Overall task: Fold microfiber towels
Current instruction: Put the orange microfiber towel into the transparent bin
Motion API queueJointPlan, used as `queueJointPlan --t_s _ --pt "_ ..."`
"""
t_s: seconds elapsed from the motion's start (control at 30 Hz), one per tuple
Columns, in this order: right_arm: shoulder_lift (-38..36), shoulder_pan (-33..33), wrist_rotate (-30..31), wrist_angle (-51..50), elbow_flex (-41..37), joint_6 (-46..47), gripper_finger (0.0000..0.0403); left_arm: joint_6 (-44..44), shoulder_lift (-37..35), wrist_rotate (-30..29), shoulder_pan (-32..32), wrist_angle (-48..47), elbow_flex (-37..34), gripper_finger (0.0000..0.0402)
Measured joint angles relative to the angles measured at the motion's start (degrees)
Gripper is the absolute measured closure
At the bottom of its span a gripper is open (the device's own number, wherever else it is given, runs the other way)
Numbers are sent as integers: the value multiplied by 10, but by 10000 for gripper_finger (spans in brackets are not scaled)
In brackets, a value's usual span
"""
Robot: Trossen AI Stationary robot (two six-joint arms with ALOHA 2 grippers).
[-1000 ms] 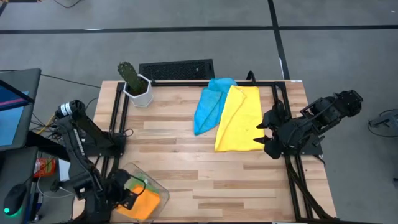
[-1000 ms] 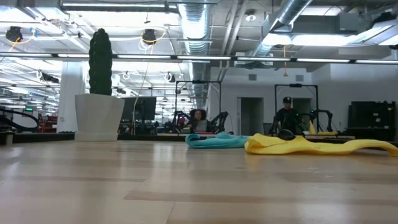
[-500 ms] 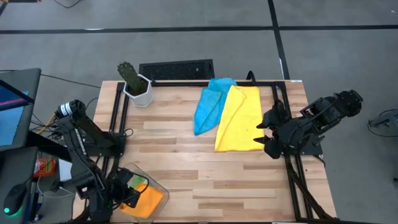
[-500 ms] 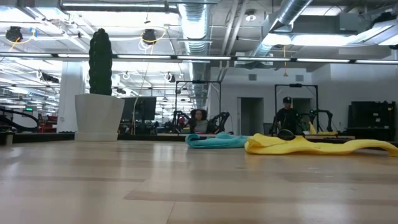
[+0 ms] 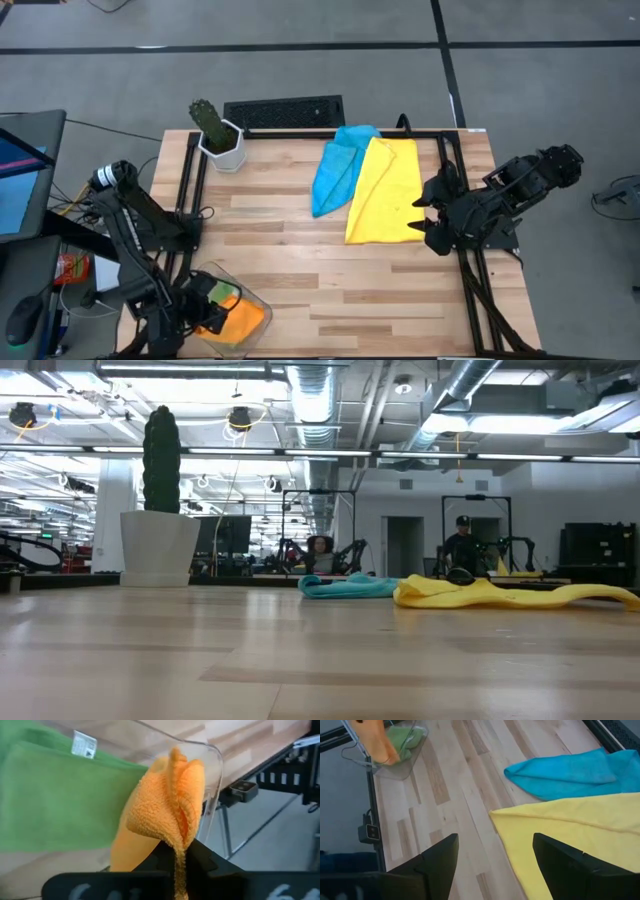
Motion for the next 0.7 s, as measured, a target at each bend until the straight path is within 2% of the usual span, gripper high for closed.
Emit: queueJointPlan --t_s 0.13,0.3,0.47,0.7 --pt "0 0 -1 0 0 0 123 -5 0 3 1 -31 -3 396" --pt "0 0 -2 0 0 0 123 -6 0 35 1 -74 -3 395" --pt "0 0 -2 0 0 0 123 -6 4 36 1 -94 -3 389" --pt "0 0 -2 -1 0 0 123 8 44 64 7 -85 -3 350"
